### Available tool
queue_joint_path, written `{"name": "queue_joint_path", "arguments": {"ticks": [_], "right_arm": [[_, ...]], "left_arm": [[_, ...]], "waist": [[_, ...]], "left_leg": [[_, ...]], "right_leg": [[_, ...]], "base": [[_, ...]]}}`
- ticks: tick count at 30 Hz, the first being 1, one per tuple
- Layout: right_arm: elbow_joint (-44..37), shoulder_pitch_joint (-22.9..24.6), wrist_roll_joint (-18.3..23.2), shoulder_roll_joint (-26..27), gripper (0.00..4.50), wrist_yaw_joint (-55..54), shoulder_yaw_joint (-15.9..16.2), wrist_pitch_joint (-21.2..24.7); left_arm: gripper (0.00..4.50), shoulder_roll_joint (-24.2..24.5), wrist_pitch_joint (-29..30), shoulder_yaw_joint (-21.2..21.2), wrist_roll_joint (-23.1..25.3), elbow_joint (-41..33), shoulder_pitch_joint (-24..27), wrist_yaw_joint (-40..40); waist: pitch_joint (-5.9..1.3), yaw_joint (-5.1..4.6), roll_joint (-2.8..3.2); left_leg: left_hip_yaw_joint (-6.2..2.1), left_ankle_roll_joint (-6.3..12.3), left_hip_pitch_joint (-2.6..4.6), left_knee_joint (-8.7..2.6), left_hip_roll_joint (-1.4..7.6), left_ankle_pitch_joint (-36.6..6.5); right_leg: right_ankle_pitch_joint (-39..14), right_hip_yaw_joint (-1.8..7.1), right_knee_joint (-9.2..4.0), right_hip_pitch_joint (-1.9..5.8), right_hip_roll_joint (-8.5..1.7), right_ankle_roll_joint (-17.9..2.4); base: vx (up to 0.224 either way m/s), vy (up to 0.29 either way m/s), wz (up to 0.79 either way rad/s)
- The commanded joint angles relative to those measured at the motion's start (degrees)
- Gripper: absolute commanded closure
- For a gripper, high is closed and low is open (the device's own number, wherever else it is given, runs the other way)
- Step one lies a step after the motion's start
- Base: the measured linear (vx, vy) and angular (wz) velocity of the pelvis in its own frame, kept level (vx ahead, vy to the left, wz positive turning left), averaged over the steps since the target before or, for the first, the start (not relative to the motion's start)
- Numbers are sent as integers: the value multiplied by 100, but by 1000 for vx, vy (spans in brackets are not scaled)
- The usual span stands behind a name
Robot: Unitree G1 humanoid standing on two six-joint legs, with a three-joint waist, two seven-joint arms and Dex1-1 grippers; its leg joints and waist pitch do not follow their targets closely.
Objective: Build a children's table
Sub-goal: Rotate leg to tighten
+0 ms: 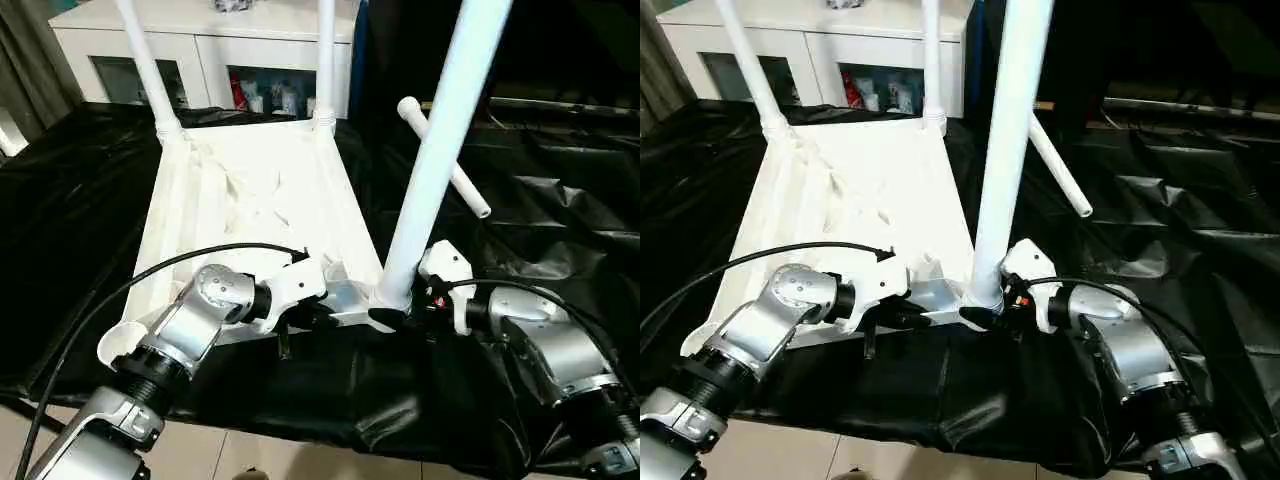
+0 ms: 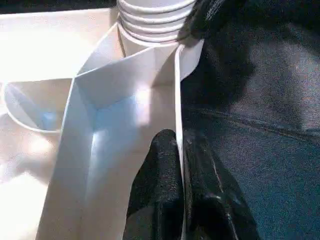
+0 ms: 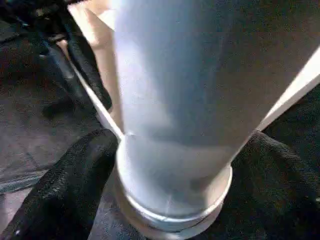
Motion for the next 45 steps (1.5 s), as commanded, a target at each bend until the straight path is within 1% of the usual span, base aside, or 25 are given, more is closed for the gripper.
{"name": "queue_joint_path", "arguments": {"ticks": [1,2,6,9,17,18,20,21,22,23,24,25,26,27,28,29,30,32,33,35,37,40,41,44,45], "right_arm": [[-83,39,46,-44,84,81,36,42],[-83,39,46,-44,109,81,36,42],[-52,78,69,-27,122,106,-9,30],[-44,100,58,-22,161,111,-12,29],[170,93,1,195,178,-299,-160,36],[326,42,-51,302,178,-572,-237,20],[724,-97,-191,557,178,-1293,-416,21],[926,-172,-214,699,178,-1648,-521,79],[1078,-230,-218,816,178,-1920,-606,136],[1499,-416,-222,1151,178,-2771,-865,170],[1499,-416,-222,1151,178,-2771,-865,170],[2029,-691,-150,1533,178,-3850,-1225,249],[2248,-816,-162,1665,178,-4232,-1302,252],[2379,-891,-177,1741,178,-4451,-1337,247],[2482,-962,-233,1797,178,-4656,-1340,222],[2482,-962,-233,1797,178,-4656,-1340,222],[2669,-1127,-236,1949,178,-5033,-1429,121],[2703,-1204,-298,2016,178,-5055,-1381,12],[2699,-1214,-348,2023,178,-5005,-1340,-25],[2747,-1248,-391,2056,178,-4969,-1319,-162],[2831,-1300,-378,2082,108,-5016,-1367,-305],[2811,-1322,-336,2055,106,-5033,-1409,-406],[2719,-1299,-410,1996,80,-5066,-1355,-406],[2500,-1221,-595,1861,80,-5117,-1241,-442],[2189,-1075,-629,1769,80,-5099,-1250,-416]], "left_arm": [[450,32,45,-87,33,-143,46,-140],[450,32,45,-87,33,-143,46,-140],[450,47,73,-97,16,-187,83,-141],[450,53,87,-108,11,-212,114,-133],[450,-25,160,-35,-34,-204,117,-22],[450,-104,174,23,-26,-121,79,134],[450,-343,267,178,28,158,-60,623],[450,-477,325,254,78,341,-156,926],[450,-586,380,316,116,496,-237,1169],[450,-860,525,451,153,874,-451,1683],[450,-860,525,451,153,874,-451,1683],[450,-1189,647,582,197,1304,-716,2285],[450,-1347,621,624,226,1489,-842,2568],[450,-1446,596,649,244,1603,-919,2744],[450,-1543,569,685,257,1704,-993,2931],[450,-1543,569,685,257,1704,-993,2931],[450,-1745,475,679,276,1843,-1109,3105],[450,-1847,403,613,296,1847,-1127,3041],[450,-1860,361,588,309,1828,-1109,2985],[450,-1883,321,571,305,1849,-1094,2919],[450,-1892,211,558,305,1962,-1116,2895],[450,-1865,50,519,303,2017,-1100,2800],[450,-1868,10,521,299,2040,-1106,2793],[450,-1884,-161,527,318,2111,-1136,2795],[450,-1894,-269,555,328,2151,-1169,2862]], "waist": [[-369,11,-90],[-375,10,-93],[-373,7,-108],[-371,7,-104],[-369,-16,-94],[-365,-23,-93],[-336,-72,-95],[-331,-106,-100],[-320,-146,-102],[-336,-168,-101],[-328,-181,-84],[-315,-226,-108],[-316,-234,-83],[-344,-241,-94],[-372,-213,-104],[-362,-215,-97],[-365,-206,-96],[-394,-185,-88],[-407,-169,-95],[-415,-155,-108],[-418,-138,-104],[-390,-123,-98],[-386,-125,-107],[-383,-100,-102],[-382,-80,-101]], "left_leg": [[-159,512,-6,-371,409,-578],[-163,502,-5,-372,414,-564],[-159,517,-9,-370,411,-546],[-157,503,-9,-369,402,-558],[-164,491,-6,-372,410,-551],[-162,475,-7,-370,405,-583],[-156,353,13,-378,381,-775],[-143,296,23,-362,337,-856],[-166,245,26,-372,338,-918],[-166,217,26,-362,342,-922],[-163,207,44,-359,339,-956],[-160,213,21,-357,316,-975],[-166,158,51,-344,309,-1033],[-168,143,57,-334,292,-996],[-171,197,59,-350,327,-904],[-173,241,37,-359,336,-852],[-180,261,32,-364,350,-831],[-189,281,20,-371,380,-711],[-187,332,-3,-367,396,-558],[-170,412,-12,-358,391,-417],[-152,476,-37,-351,361,-324],[-145,469,-14,-362,357,-443],[-145,454,-12,-366,364,-467],[-149,421,13,-374,379,-487],[-140,428,25,-367,371,-488]], "right_leg": [[-1699,530,-453,340,-636,-81],[-1671,531,-448,346,-639,-88],[-1626,531,-441,347,-635,-113],[-1722,526,-454,350,-632,-69],[-1679,526,-455,341,-636,-111],[-1719,523,-462,341,-637,-109],[-2097,485,-541,329,-632,-39],[-2335,454,-591,328,-620,46],[-2502,426,-629,335,-613,126],[-2501,420,-625,344,-614,149],[-2557,416,-651,320,-615,160],[-2630,407,-679,315,-615,225],[-2731,386,-695,295,-616,252],[-2721,372,-706,324,-625,296],[-2454,410,-669,334,-643,259],[-2353,421,-655,328,-638,238],[-2275,427,-636,333,-645,217],[-1970,467,-563,340,-668,77],[-1640,501,-502,348,-676,-20],[-1318,532,-437,347,-684,-187],[-1215,532,-416,373,-684,-246],[-1614,517,-485,360,-670,-138],[-1662,515,-488,359,-668,-123],[-1715,515,-488,339,-649,-61],[-1682,531,-503,332,-648,-20]], "base": [[0,0,0],[0,0,0],[0,0,0],[0,0,0],[0,0,0],[0,0,0],[0,0,0],[0,0,0],[0,0,0],[0,0,0],[0,0,0],[0,0,0],[0,0,0],[0,0,0],[0,0,0],[0,0,0],[0,0,0],[0,0,0],[0,0,0],[0,0,0],[0,0,0],[0,0,0],[0,0,0],[0,0,0],[0,0,0]]}}
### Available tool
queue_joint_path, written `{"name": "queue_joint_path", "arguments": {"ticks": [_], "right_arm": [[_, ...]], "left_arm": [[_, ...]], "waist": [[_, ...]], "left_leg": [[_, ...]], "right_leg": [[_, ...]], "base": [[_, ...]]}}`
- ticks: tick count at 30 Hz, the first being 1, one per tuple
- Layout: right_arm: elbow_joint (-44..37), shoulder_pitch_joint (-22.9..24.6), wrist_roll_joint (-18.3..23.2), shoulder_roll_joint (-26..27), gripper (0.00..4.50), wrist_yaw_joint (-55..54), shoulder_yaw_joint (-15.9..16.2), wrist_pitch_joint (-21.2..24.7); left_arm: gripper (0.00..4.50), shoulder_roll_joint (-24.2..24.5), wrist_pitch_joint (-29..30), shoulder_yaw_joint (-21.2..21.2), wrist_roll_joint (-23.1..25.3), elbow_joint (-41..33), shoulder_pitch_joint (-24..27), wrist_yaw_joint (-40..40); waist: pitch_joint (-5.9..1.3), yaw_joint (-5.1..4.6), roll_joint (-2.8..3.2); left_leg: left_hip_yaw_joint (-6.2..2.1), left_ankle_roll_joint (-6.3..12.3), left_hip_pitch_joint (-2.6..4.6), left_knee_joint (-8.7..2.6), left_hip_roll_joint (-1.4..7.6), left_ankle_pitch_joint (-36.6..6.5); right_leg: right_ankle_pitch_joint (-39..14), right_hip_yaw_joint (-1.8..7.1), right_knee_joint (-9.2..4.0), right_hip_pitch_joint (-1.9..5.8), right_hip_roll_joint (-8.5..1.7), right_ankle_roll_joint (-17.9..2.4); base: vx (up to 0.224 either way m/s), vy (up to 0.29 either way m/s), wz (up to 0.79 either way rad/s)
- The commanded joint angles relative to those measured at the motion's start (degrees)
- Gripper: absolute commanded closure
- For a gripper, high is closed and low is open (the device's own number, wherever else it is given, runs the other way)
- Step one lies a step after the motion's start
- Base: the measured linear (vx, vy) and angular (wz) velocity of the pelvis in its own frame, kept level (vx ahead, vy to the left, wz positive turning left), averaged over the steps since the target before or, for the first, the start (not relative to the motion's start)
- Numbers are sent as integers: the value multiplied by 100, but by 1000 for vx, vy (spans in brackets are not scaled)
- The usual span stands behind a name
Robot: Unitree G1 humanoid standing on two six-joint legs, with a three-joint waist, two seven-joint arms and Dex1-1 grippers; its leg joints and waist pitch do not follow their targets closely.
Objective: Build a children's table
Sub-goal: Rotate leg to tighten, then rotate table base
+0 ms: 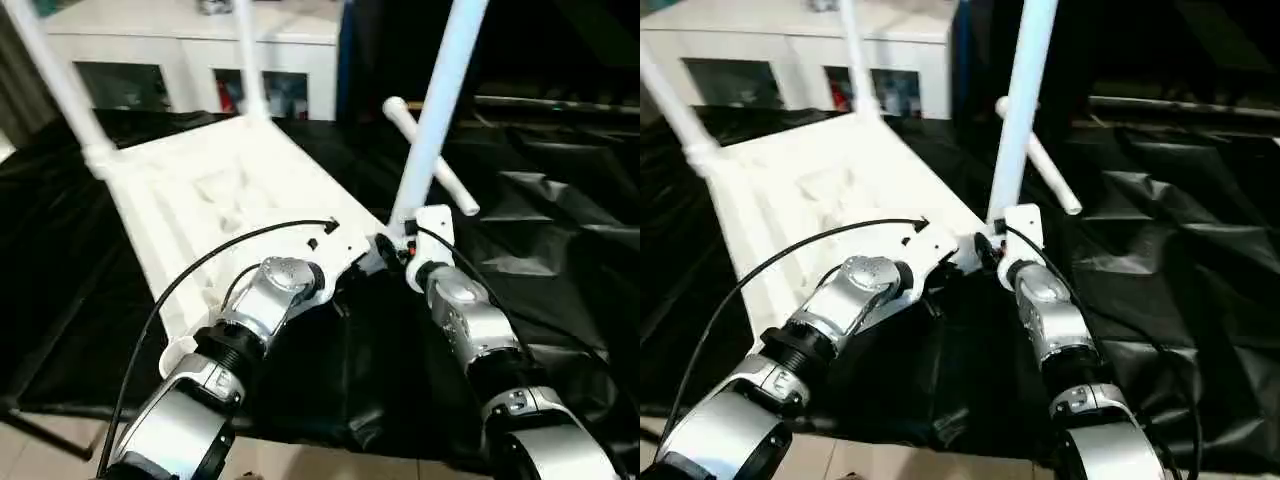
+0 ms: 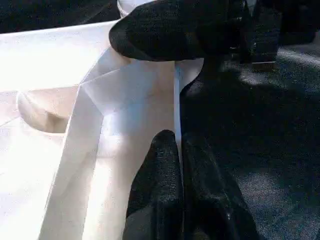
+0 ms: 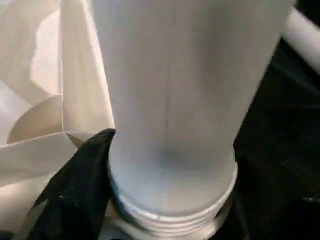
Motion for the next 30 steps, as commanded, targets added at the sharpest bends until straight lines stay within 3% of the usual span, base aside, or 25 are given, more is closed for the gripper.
{"name": "queue_joint_path", "arguments": {"ticks": [1,2,7,11,12,13,15,16,17,19,20,21,23,24,25,27,28,30], "right_arm": [[-576,273,-133,-321,70,-176,-161,52],[-833,402,-121,-379,66,-131,-198,106],[-1657,845,-83,-557,66,17,-267,286],[-2443,1261,-74,-749,66,192,-248,606],[-2588,1332,-62,-774,66,221,-236,676],[-2829,1436,13,-789,66,340,-208,652],[-3026,1499,260,-742,66,541,-221,612],[-3182,1544,492,-691,66,719,-232,603],[-3228,1562,572,-671,66,794,-229,608],[-3384,1659,863,-653,66,1188,-131,797],[-3393,1688,845,-708,66,1284,-72,885],[-3402,1707,821,-750,66,1334,-38,946],[-3453,1754,719,-854,66,1413,27,1155],[-3428,1769,618,-892,66,1346,20,1255],[-3419,1800,574,-926,66,1295,-16,1335],[-3455,1850,565,-969,66,1342,18,1353],[-3498,1892,567,-1003,66,1389,51,1365],[-3580,1959,547,-1076,66,1460,149,1470]], "left_arm": [[450,-39,-553,162,-91,77,-85,94],[405,-71,-616,232,-164,105,-119,66],[356,-166,-825,464,-285,236,-292,277],[344,-139,-1098,808,-337,414,-568,923],[314,-103,-1112,869,-338,428,-612,1022],[304,41,-1136,903,-262,396,-646,1163],[305,159,-1094,956,-255,359,-636,1189],[303,281,-1066,997,-243,296,-605,1190],[269,352,-1043,1022,-236,222,-570,1181],[263,731,-824,1244,-282,-391,-287,1064],[263,887,-654,1344,-296,-713,-142,1027],[263,977,-546,1404,-304,-902,-57,1009],[228,1173,-415,1550,-319,-1312,157,1061],[220,1392,-346,1704,-252,-1684,391,1179],[223,1635,-250,1870,-167,-2117,663,1360],[215,1762,-135,2017,-97,-2326,814,1523],[181,1872,-17,2164,-27,-2498,948,1668],[176,2074,237,2417,157,-2781,1196,1898]], "waist": [[-380,31,-96],[-391,60,-96],[-411,121,-84],[-405,158,-100],[-395,149,-105],[-394,146,-67],[-387,122,-90],[-387,88,-67],[-382,69,-73],[-381,21,-61],[-388,17,-84],[-376,-8,-72],[-367,-14,-106],[-368,-7,-68],[-357,-20,-104],[-353,-17,-100],[-337,-9,-82],[-310,-24,-88]], "left_leg": [[-132,446,44,-351,392,-452],[-129,448,60,-347,407,-426],[-151,599,-6,-329,450,-85],[-143,668,-8,-331,402,-157],[-141,685,-24,-337,383,-188],[-149,670,-30,-337,372,-209],[-136,695,-28,-338,360,-315],[-132,697,-27,-343,332,-409],[-132,685,-32,-342,337,-426],[-165,660,-36,-365,402,-469],[-177,638,-32,-369,435,-459],[-171,636,-39,-366,427,-436],[-156,549,-4,-370,430,-437],[-150,519,-3,-363,424,-412],[-156,524,-27,-373,445,-350],[-138,474,-3,-364,410,-395],[-131,459,10,-369,414,-443],[-133,469,-13,-380,410,-496]], "right_leg": [[-1533,556,-489,304,-645,-35],[-1442,568,-467,298,-653,-64],[-666,617,-306,326,-654,-324],[-729,647,-325,352,-635,-240],[-819,641,-337,354,-637,-228],[-910,636,-346,358,-631,-199],[-998,635,-367,357,-629,-154],[-1194,615,-407,356,-617,-98],[-1241,621,-416,351,-615,-77],[-1239,613,-383,351,-627,-145],[-1190,622,-366,355,-650,-193],[-1171,626,-365,339,-637,-228],[-1178,648,-343,318,-634,-363],[-1190,657,-338,309,-634,-394],[-1118,668,-313,301,-635,-435],[-1185,667,-325,294,-614,-396],[-1250,673,-344,278,-615,-386],[-1315,666,-368,286,-597,-313]], "base": [[0,0,0],[0,0,0],[0,0,0],[0,0,0],[0,0,0],[0,0,0],[0,0,0],[0,0,0],[0,0,0],[0,0,0],[0,0,0],[0,0,0],[0,0,0],[0,0,0],[0,0,0],[0,0,0],[0,0,0],[0,0,0]]}}
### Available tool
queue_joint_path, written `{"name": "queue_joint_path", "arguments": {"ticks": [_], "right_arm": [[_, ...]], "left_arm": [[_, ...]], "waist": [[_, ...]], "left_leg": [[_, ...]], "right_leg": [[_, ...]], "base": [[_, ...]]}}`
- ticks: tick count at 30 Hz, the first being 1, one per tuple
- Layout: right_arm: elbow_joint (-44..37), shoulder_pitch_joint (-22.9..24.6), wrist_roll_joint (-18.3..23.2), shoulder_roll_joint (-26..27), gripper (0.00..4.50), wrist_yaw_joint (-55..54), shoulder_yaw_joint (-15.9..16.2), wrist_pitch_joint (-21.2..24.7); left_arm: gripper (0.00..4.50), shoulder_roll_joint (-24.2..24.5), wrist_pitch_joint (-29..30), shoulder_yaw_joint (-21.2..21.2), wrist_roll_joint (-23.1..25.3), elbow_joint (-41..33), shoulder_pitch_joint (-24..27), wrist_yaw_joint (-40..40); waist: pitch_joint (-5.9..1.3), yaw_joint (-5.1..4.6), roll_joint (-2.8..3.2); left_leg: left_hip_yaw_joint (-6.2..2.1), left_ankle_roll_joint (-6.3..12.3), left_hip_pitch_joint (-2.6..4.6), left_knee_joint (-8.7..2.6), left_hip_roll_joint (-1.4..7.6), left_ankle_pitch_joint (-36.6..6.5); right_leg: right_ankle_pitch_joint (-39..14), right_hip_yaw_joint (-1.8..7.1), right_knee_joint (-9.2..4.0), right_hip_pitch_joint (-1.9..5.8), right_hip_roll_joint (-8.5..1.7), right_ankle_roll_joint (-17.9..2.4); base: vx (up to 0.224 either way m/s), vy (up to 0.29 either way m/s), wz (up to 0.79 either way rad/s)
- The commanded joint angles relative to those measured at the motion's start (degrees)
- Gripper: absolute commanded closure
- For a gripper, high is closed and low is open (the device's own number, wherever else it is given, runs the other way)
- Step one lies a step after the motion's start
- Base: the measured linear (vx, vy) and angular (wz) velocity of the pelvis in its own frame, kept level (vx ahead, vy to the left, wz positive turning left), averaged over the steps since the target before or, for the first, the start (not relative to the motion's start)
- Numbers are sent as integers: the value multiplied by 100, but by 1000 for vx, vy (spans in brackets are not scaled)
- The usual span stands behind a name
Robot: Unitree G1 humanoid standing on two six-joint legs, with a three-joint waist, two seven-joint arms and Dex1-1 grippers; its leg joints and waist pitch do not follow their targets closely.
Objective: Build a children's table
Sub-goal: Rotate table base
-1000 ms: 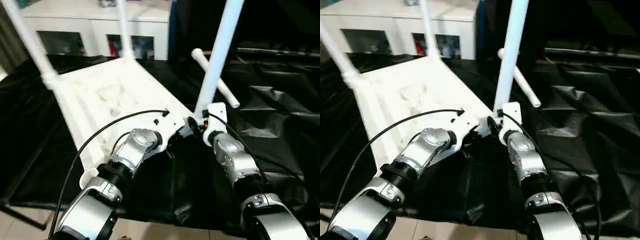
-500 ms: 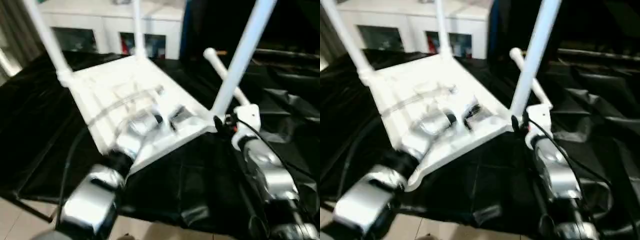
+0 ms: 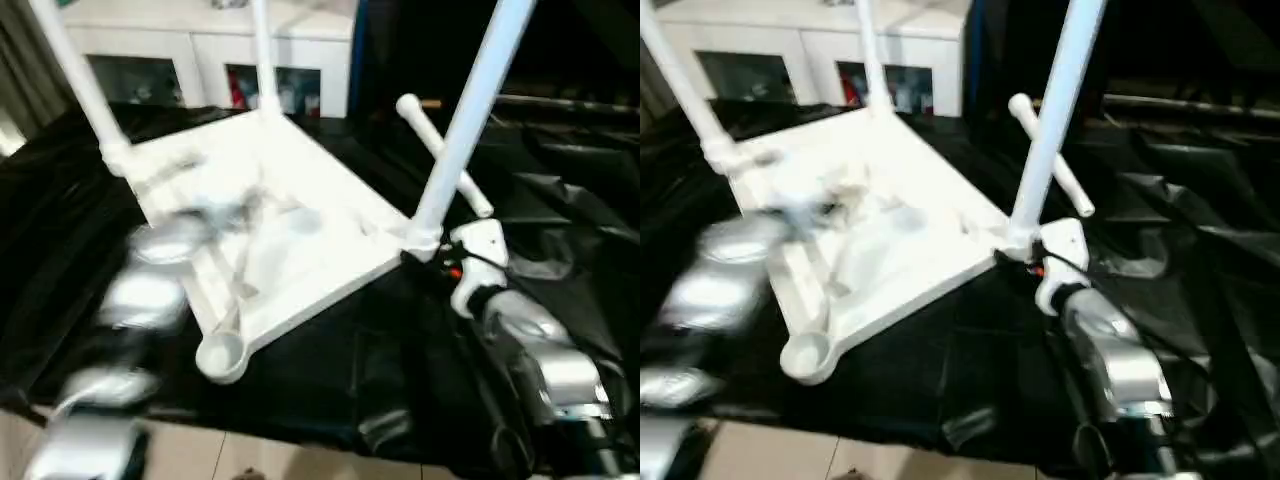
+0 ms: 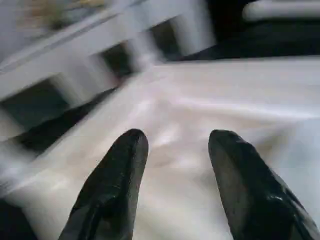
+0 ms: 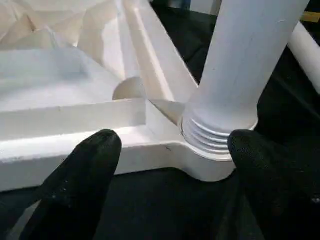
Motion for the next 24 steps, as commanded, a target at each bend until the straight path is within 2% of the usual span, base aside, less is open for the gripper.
{"name": "queue_joint_path", "arguments": {"ticks": [1,2,3,4,6,7,8,9,10,11,13,14,15,16,17,18,19,20,21,24], "right_arm": [[-136,85,-130,-113,66,85,176,235],[-165,142,-218,-202,66,162,330,366],[-178,170,-262,-244,66,200,405,426],[-149,178,-327,-256,66,178,449,442],[-119,170,-395,-253,66,124,468,481],[-70,132,-433,-238,66,71,459,499],[-15,85,-465,-222,66,19,444,544],[48,40,-515,-217,66,-30,443,564],[89,9,-552,-219,66,-65,444,581],[159,-29,-559,-201,66,-91,435,590],[271,-90,-564,-182,66,-97,465,565],[343,-132,-581,-173,66,-98,497,541],[457,-192,-626,-153,66,-124,537,502],[604,-272,-700,-130,66,-153,593,459],[613,-277,-705,-129,66,-155,597,456],[1240,-606,-887,-5,66,-139,766,203],[1594,-802,-944,80,66,-112,828,71],[2261,-1181,-1005,257,66,-73,902,-182],[2524,-1335,-1023,327,66,-35,931,-311],[2977,-1597,-1049,461,66,2,936,-545]], "left_arm": [[178,220,426,345,264,-444,225,280],[167,407,752,585,461,-724,525,394],[150,489,904,692,549,-852,664,437],[136,570,1028,804,633,-952,821,452],[131,677,1190,916,718,-1104,1032,474],[131,760,1286,943,761,-1159,1158,459],[111,839,1405,939,766,-1222,1290,423],[111,903,1507,919,755,-1265,1401,358],[94,950,1610,892,730,-1331,1497,312],[88,950,1709,857,615,-1433,1590,178],[81,918,1937,756,406,-1636,1727,-86],[51,906,2090,680,302,-1748,1804,-242],[51,918,2222,577,240,-1834,1891,-396],[45,939,2352,454,216,-1971,2009,-595],[45,940,2361,446,214,-1980,2017,-609],[26,971,2490,210,137,-2193,2238,-979],[13,961,2511,146,83,-2239,2283,-1087],[7,987,2599,-4,-45,-2285,2340,-1302],[4,1026,2584,-97,-84,-2292,2374,-1418],[2,1039,2620,-204,-155,-2295,2424,-1552]], "waist": [[-357,-15,-22],[-345,-27,-24],[-352,-44,-26],[-334,-68,-30],[-328,-68,-35],[-303,-66,-71],[-296,-57,-47],[-285,-62,-52],[-282,-65,-49],[-285,-64,-75],[-288,-39,-63],[-291,-32,-58],[-289,-39,-38],[-297,-24,-28],[-306,-31,-44],[-325,-40,-44],[-292,-69,-59],[-301,-61,-55],[-292,-94,-77],[-301,-91,-58]], "left_leg": [[-192,412,23,-385,438,-497],[-181,417,20,-384,428,-533],[-202,387,6,-390,443,-511],[-189,404,16,-385,420,-561],[-191,378,43,-392,412,-704],[-188,376,54,-402,408,-811],[-194,338,79,-411,421,-887],[-209,288,92,-424,429,-1015],[-221,254,85,-437,437,-1047],[-221,230,98,-440,447,-1071],[-225,153,122,-449,464,-1149],[-227,123,119,-451,472,-1146],[-235,77,93,-465,477,-1172],[-227,70,114,-454,456,-1169],[-230,52,112,-456,463,-1144],[-237,55,82,-452,466,-1078],[-227,77,46,-460,443,-1113],[-208,89,68,-433,422,-1117],[-207,115,44,-431,412,-1074],[-206,127,56,-423,439,-948]], "right_leg": [[-1289,499,-376,320,-610,-393],[-1344,501,-401,310,-597,-365],[-1271,498,-361,333,-596,-396],[-1366,502,-396,304,-589,-369],[-1599,499,-438,292,-594,-350],[-1787,498,-476,273,-595,-318],[-1889,498,-477,259,-601,-331],[-2042,497,-491,252,-606,-325],[-2045,500,-503,257,-605,-314],[-2024,508,-500,248,-609,-320],[-1861,537,-481,231,-624,-402],[-1787,545,-462,240,-638,-457],[-1669,550,-444,253,-627,-516],[-1528,564,-426,236,-611,-564],[-1433,569,-403,246,-623,-621],[-1327,571,-357,271,-658,-737],[-1433,568,-383,269,-649,-780],[-1533,580,-417,280,-656,-778],[-1510,584,-395,282,-653,-866],[-1312,594,-354,284,-630,-879]], "base": [[0,0,0],[0,0,0],[0,0,0],[0,0,0],[0,0,0],[0,0,0],[0,0,0],[0,0,0],[0,0,0],[0,0,0],[0,0,0],[0,0,0],[0,0,0],[0,0,0],[0,0,0],[0,0,0],[0,0,0],[0,0,0],[0,0,0],[0,0,0]]}}
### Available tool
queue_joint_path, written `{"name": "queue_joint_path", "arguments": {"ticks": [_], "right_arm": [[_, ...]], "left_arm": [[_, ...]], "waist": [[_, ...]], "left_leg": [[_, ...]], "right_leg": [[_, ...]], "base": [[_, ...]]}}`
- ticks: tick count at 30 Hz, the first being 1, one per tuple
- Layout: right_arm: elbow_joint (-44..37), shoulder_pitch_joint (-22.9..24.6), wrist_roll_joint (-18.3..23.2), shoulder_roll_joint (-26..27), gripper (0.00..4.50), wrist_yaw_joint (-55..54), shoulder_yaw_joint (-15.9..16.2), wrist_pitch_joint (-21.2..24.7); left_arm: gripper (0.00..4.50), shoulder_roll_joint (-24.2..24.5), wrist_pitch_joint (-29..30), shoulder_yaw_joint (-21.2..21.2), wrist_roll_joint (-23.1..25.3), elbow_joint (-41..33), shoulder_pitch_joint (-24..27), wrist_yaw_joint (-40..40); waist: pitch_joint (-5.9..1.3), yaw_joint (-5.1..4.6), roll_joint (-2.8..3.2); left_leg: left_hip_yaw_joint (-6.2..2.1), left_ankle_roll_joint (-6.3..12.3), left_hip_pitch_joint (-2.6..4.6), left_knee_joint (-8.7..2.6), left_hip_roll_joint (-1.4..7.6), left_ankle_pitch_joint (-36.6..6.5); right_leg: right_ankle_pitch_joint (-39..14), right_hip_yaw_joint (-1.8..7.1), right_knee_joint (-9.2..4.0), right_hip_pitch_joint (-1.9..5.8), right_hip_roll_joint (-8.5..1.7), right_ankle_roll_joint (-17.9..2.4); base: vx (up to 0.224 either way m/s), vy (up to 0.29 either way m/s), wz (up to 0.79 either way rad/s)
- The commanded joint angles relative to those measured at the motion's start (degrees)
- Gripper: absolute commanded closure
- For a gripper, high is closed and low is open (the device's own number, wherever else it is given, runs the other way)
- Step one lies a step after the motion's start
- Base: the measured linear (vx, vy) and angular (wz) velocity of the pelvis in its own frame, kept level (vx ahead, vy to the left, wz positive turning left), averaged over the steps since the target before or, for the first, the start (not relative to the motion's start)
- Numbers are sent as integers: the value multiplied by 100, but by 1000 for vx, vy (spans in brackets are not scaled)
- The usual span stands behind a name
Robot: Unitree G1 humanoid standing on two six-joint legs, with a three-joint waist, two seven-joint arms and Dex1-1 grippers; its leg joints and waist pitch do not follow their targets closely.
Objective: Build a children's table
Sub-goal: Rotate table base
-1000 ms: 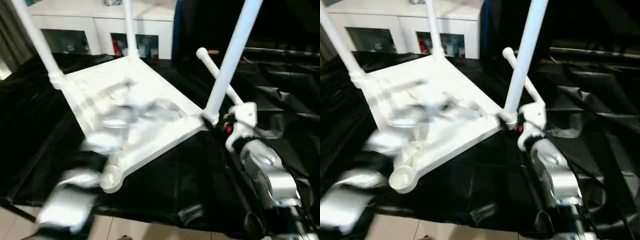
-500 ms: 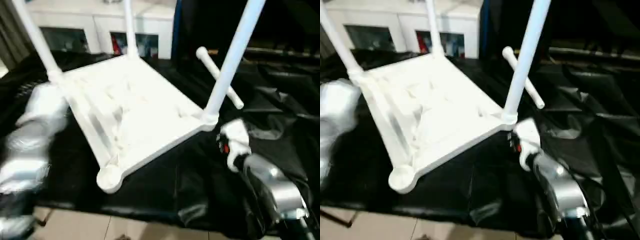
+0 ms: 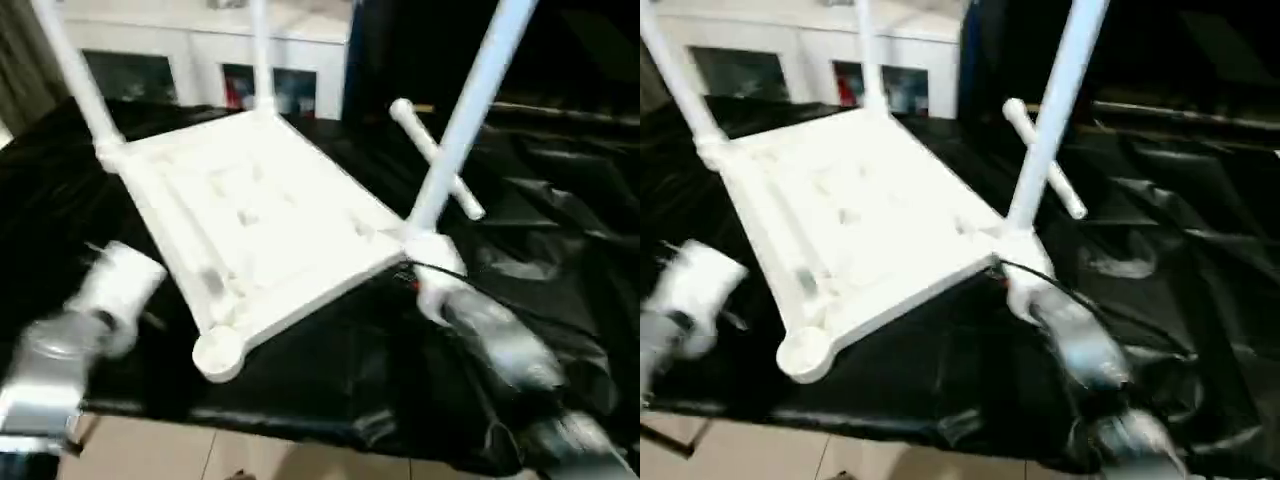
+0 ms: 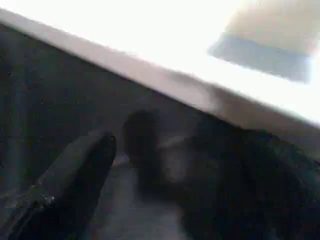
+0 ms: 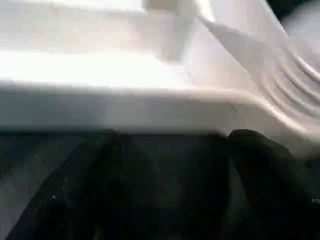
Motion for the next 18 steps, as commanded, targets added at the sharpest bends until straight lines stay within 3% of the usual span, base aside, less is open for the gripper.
{"name": "queue_joint_path", "arguments": {"ticks": [1,7,9,10,18], "right_arm": [[382,-208,-28,87,66,61,2,-280],[1485,-960,15,629,66,344,15,-1040],[1648,-1045,4,686,66,364,14,-1176],[2117,-1299,8,934,66,469,-4,-1497],[2829,-1718,-139,1369,66,414,28,-1959]], "left_arm": [[2,72,17,-119,-72,-40,26,-163],[2,-40,-27,-416,-131,111,27,-337],[2,-55,-11,-426,-154,97,25,-338],[2,-114,62,-469,-246,17,31,-371],[2,-408,-213,-752,-202,288,-215,-315]], "waist": [[-316,-1,26],[-304,-42,58],[-294,-44,37],[-301,-45,13],[-290,-19,-2]], "left_leg": [[-205,180,25,-444,443,-915],[-217,129,34,-446,444,-1141],[-210,132,38,-439,441,-1188],[-211,130,30,-433,446,-1181],[-213,63,61,-466,471,-1189]], "right_leg": [[-1294,538,-388,284,-632,-831],[-1683,552,-403,266,-665,-831],[-1814,562,-413,256,-671,-829],[-1902,566,-403,254,-696,-852],[-1969,585,-406,220,-669,-769]], "base": [[0,0,0],[0,0,0],[0,0,0],[0,0,0],[0,0,0]]}}
